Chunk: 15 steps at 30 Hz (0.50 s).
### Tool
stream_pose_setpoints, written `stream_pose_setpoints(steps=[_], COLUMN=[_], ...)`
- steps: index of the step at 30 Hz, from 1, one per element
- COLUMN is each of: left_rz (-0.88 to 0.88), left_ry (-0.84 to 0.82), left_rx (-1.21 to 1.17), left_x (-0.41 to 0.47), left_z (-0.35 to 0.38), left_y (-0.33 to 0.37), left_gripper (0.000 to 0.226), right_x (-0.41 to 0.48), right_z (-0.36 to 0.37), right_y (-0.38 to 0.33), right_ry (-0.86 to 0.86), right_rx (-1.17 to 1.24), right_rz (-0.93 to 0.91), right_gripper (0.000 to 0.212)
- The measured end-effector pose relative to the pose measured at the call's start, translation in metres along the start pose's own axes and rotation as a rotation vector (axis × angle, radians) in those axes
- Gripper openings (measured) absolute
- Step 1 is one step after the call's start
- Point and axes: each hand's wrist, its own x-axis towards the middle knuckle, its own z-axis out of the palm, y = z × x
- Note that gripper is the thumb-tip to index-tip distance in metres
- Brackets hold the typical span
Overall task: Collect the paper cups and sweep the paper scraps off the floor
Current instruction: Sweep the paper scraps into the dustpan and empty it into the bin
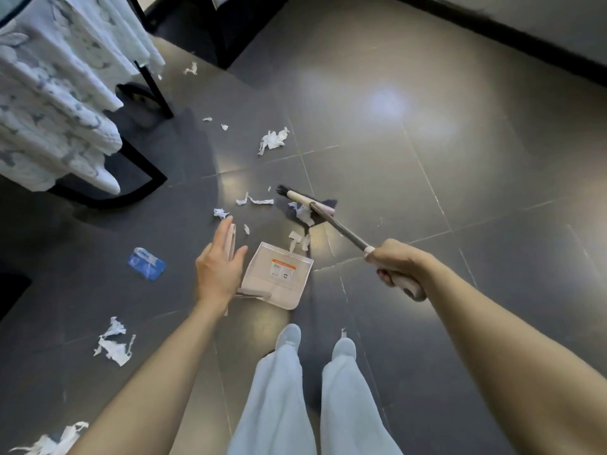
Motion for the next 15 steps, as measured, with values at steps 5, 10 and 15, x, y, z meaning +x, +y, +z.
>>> stream_pose_setpoints(steps=[5,10,15], left_rz=[0.009,0.01,0.004], left_ry=[-0.016,-0.014,-0.026], left_rx=[0.01,0.032,0.028], left_x=[0.0,-0.002,0.001], left_z=[0.001,-0.001,0.0], left_y=[0.003,0.001,0.002], left_gripper=[0.06,0.059,0.06], right_x=[-0.002,-0.016,-0.023], right_z=[-0.025,-0.017,0.009], right_y=[0.009,0.005,-0.018], right_ry=[0.031,0.063,-0.298], right_rx=[0.096,0.099,0.906], right_rz=[-0.043,-0.029,0.022], right_gripper=[0.027,0.028,0.018])
